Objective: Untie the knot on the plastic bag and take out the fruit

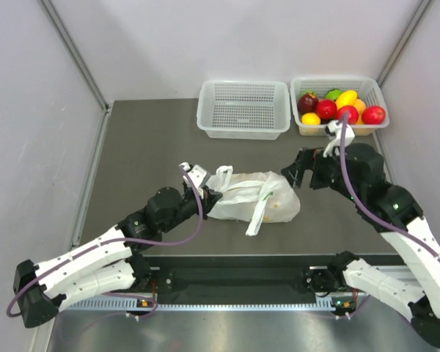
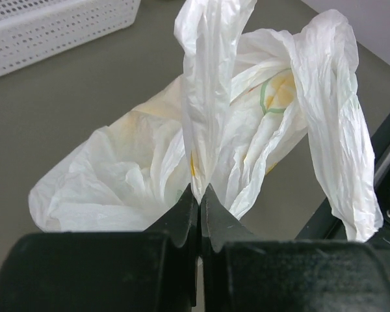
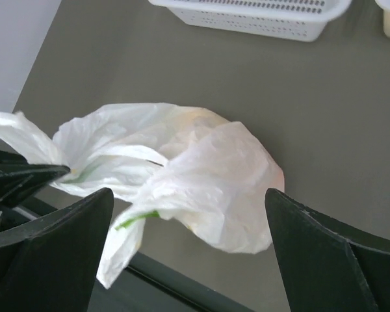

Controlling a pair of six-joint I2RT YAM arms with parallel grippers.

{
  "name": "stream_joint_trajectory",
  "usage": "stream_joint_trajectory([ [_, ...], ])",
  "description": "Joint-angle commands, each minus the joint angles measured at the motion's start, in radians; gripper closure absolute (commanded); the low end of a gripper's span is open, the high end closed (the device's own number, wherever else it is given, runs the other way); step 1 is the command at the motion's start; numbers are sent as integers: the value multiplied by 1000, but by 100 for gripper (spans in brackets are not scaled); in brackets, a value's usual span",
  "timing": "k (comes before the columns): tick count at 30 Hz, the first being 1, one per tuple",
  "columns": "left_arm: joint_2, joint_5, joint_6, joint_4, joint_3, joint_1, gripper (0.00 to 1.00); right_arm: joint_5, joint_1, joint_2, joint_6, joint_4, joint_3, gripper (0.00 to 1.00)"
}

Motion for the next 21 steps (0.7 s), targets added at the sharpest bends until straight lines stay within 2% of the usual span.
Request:
stream_joint_trajectory([
  [1, -33, 37, -71, 85, -44, -1, 100, 67, 64, 138, -130, -108, 107, 0],
  [5, -91, 30, -109, 116, -87, -2, 100, 136, 141, 295, -173, -102, 174, 0],
  [14, -167, 23, -114, 91, -119, -2, 100, 138, 228, 562, -250, -101, 262, 1],
  [21, -190, 11, -109, 94, -136, -2, 100, 49, 248, 568, -262, -103, 213, 3],
])
